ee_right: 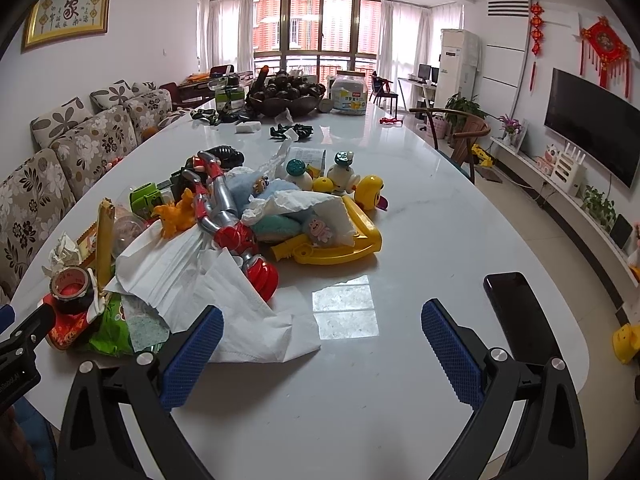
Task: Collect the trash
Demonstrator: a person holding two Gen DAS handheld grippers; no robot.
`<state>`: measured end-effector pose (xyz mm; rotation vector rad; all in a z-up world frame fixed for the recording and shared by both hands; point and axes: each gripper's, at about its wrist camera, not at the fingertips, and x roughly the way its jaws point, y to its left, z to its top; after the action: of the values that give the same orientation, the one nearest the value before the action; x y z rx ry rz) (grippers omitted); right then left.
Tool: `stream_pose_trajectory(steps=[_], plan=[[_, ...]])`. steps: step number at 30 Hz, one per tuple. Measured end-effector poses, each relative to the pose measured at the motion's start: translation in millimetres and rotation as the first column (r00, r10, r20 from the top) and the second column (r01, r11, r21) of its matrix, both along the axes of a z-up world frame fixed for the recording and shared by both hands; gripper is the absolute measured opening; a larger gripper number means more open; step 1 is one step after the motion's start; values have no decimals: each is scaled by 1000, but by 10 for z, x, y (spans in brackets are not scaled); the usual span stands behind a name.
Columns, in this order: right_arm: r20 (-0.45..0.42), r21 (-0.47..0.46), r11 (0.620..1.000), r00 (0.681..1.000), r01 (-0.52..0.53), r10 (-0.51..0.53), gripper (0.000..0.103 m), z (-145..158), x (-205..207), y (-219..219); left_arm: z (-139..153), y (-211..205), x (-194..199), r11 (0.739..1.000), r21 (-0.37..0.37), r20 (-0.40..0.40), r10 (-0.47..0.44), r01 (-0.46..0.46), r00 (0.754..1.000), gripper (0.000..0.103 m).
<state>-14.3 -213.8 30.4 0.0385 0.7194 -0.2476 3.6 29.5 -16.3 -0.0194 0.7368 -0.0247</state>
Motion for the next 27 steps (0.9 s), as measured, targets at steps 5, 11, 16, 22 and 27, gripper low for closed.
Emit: stream_pose_trajectory(steps=[5, 11, 16, 22, 27], plan=[[-1, 3, 1000, 1000, 0, 0, 98, -3, 1, 3, -12, -3, -6, 1000, 2, -3, -3, 3, 1000, 96], [1, 2, 1000, 1000, 0, 0, 98, -7, 0, 3, -15, -14, 2, 1000, 0, -3, -1, 1, 1000, 96], [1, 2, 1000, 1000, 0, 0, 98, -7, -1, 4, -10, -24, 4, 1000, 0, -3, 0, 0, 1000, 96], [-3, 2, 1000, 1000, -3, 3, 98, -22, -2, 23, -20, -29, 4, 1000, -4, -6, 2, -2, 1000, 96], [-9, -3, 1000, 1000, -12, 12, 98, -55, -30, 60, -23, -32, 6, 1000, -4, -6, 2, -2, 1000, 96]])
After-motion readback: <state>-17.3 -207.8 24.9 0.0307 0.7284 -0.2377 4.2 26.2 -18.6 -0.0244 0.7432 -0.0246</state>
